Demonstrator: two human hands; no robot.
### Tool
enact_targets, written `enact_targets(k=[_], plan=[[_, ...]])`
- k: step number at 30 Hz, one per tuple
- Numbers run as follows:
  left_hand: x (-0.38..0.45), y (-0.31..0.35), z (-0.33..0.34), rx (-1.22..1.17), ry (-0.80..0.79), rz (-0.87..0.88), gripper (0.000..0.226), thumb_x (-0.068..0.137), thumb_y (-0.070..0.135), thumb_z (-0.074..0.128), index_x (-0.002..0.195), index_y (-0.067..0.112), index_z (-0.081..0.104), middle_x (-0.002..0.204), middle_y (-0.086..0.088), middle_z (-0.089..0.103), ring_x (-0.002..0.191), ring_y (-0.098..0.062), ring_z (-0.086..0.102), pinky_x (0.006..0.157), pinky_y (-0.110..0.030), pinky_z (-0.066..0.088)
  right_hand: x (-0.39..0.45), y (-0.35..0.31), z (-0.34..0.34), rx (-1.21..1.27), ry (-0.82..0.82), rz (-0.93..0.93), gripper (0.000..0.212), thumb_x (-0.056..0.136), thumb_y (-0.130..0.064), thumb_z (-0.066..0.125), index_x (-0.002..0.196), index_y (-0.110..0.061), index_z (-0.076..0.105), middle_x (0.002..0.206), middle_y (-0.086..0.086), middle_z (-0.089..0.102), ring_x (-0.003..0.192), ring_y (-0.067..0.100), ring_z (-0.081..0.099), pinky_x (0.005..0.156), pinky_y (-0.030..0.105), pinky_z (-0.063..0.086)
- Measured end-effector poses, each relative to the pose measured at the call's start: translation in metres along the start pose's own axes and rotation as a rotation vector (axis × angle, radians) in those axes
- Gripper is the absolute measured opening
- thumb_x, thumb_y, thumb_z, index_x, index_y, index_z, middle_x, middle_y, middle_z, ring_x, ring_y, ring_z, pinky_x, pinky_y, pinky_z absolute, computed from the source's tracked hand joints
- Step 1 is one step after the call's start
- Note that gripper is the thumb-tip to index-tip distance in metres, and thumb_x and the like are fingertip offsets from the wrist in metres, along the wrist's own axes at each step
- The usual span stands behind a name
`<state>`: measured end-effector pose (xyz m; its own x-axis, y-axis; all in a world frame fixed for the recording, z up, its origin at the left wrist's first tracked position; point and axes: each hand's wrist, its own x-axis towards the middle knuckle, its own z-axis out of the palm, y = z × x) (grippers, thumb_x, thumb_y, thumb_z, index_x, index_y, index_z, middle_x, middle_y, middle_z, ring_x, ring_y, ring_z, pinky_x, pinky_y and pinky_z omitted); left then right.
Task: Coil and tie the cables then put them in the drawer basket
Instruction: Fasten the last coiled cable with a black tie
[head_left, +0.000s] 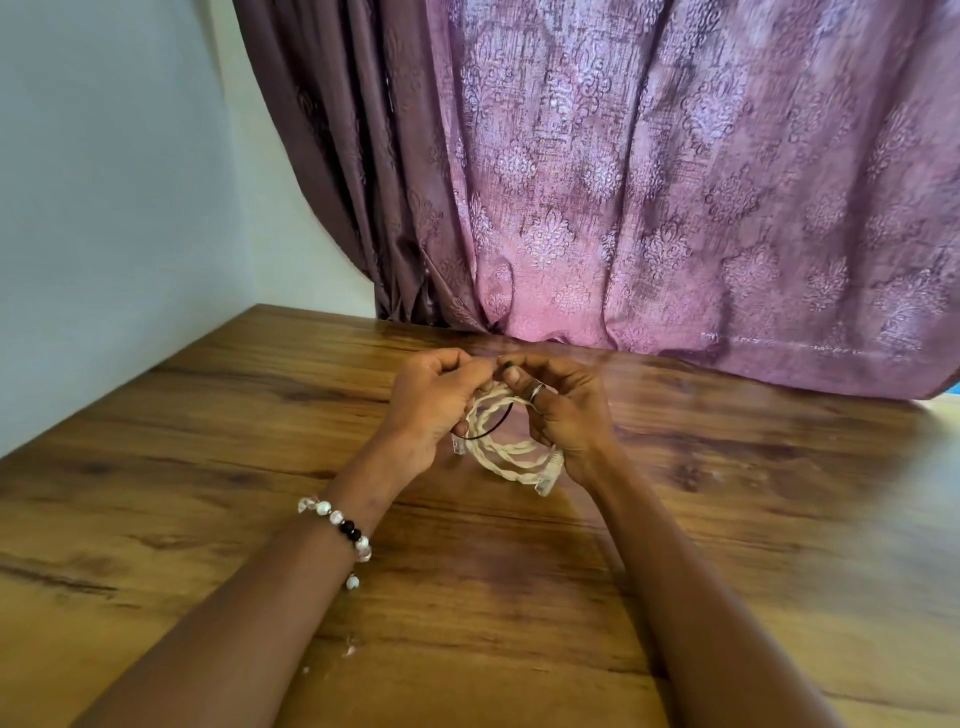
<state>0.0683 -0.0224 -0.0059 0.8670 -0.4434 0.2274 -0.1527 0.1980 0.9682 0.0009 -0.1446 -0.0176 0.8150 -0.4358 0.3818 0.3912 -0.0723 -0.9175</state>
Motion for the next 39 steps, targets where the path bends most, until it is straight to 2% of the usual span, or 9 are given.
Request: enact_targets(k=[7, 12, 16, 19, 22, 26, 33, 36, 39], plan=[[0.000, 0.000, -0.001, 0.038, 0.001, 0.011, 0.027, 0.082, 0.007, 0.064, 0.056, 0.011, 0.058, 0.042, 0.003, 0.044, 0.036, -0.009, 0.035, 0.035, -0.017, 0.028, -0.003, -0.011, 0.003, -0.065, -0.038, -0.055, 0.017, 0.086, 0.010, 0.058, 0.102, 0.010, 0.064, 0.056, -0.011, 0.065, 0.037, -0.004, 0.049, 0.040, 0.004, 0.035], [-0.003, 0.001, -0.001, 0.022, -0.058, 0.037, 0.019, 0.086, 0.005, 0.063, 0.066, 0.006, 0.062, 0.049, -0.002, 0.050, 0.034, -0.009, 0.038, 0.035, -0.018, 0.033, -0.002, -0.010, 0.001, -0.147, -0.054, -0.023, 0.011, 0.089, 0.003, 0.059, 0.098, 0.004, 0.066, 0.048, -0.013, 0.059, 0.032, -0.001, 0.037, 0.035, 0.011, 0.029], [-0.004, 0.002, -0.002, -0.056, -0.138, 0.059, 0.005, 0.087, 0.004, 0.065, 0.087, 0.001, 0.061, 0.057, -0.010, 0.064, 0.032, -0.014, 0.049, 0.036, -0.022, 0.044, -0.002, -0.015, -0.003, -0.166, -0.027, -0.007, 0.013, 0.089, 0.002, 0.058, 0.098, 0.008, 0.066, 0.046, -0.013, 0.057, 0.032, -0.001, 0.042, 0.036, 0.009, 0.030], [-0.004, 0.006, -0.003, -0.117, -0.175, 0.057, 0.039, 0.084, -0.001, 0.066, 0.115, 0.004, 0.042, 0.067, -0.019, 0.066, 0.033, -0.017, 0.055, 0.035, -0.026, 0.047, -0.002, -0.019, -0.006, -0.192, -0.056, -0.015, 0.010, 0.090, -0.001, 0.059, 0.091, -0.002, 0.069, 0.046, -0.011, 0.057, 0.031, -0.002, 0.034, 0.034, 0.013, 0.024], [-0.003, 0.008, -0.009, -0.037, -0.306, 0.095, 0.046, 0.084, 0.003, 0.066, 0.122, 0.009, 0.041, 0.070, -0.021, 0.069, 0.036, -0.024, 0.057, 0.039, -0.029, 0.051, -0.005, -0.027, -0.006, -0.202, -0.114, -0.032, 0.018, 0.089, 0.007, 0.056, 0.104, 0.004, 0.065, 0.044, -0.013, 0.057, 0.031, -0.003, 0.042, 0.036, 0.006, 0.030], [-0.003, 0.007, -0.011, 0.031, -0.399, 0.094, 0.034, 0.082, 0.012, 0.067, 0.115, 0.008, 0.061, 0.074, -0.022, 0.070, 0.043, -0.026, 0.063, 0.045, -0.033, 0.056, -0.007, -0.032, -0.007, -0.251, -0.218, -0.041, 0.019, 0.088, 0.009, 0.056, 0.106, 0.014, 0.061, 0.040, -0.014, 0.054, 0.032, -0.004, 0.045, 0.038, 0.005, 0.032], [0.000, 0.007, -0.012, 0.141, -0.271, 0.224, 0.005, 0.079, 0.004, 0.072, 0.083, 0.004, 0.069, 0.061, -0.020, 0.066, 0.044, -0.031, 0.061, 0.043, -0.035, 0.054, -0.008, -0.035, -0.006, -0.237, -0.238, 0.070, 0.022, 0.089, 0.007, 0.055, 0.109, 0.011, 0.061, 0.039, -0.011, 0.053, 0.029, -0.002, 0.042, 0.036, 0.007, 0.031], [-0.002, 0.010, -0.012, 0.195, -0.268, 0.271, 0.003, 0.083, 0.003, 0.069, 0.081, 0.003, 0.068, 0.055, -0.015, 0.063, 0.036, -0.024, 0.056, 0.038, -0.025, 0.047, -0.004, -0.026, -0.010, -0.273, -0.224, 0.112, 0.012, 0.085, -0.009, 0.065, 0.091, -0.004, 0.073, 0.053, 0.006, 0.052, 0.032, 0.004, 0.023, 0.037, 0.019, 0.013], [-0.002, 0.009, -0.009, 0.217, -0.123, 0.297, 0.012, 0.090, 0.002, 0.061, 0.079, 0.006, 0.063, 0.046, 0.000, 0.058, 0.031, -0.011, 0.049, 0.034, -0.021, 0.039, -0.003, -0.025, -0.008, -0.256, -0.232, 0.176, 0.013, 0.085, -0.016, 0.066, 0.092, -0.007, 0.073, 0.076, 0.021, 0.057, 0.035, 0.007, 0.022, 0.042, 0.024, 0.012]])
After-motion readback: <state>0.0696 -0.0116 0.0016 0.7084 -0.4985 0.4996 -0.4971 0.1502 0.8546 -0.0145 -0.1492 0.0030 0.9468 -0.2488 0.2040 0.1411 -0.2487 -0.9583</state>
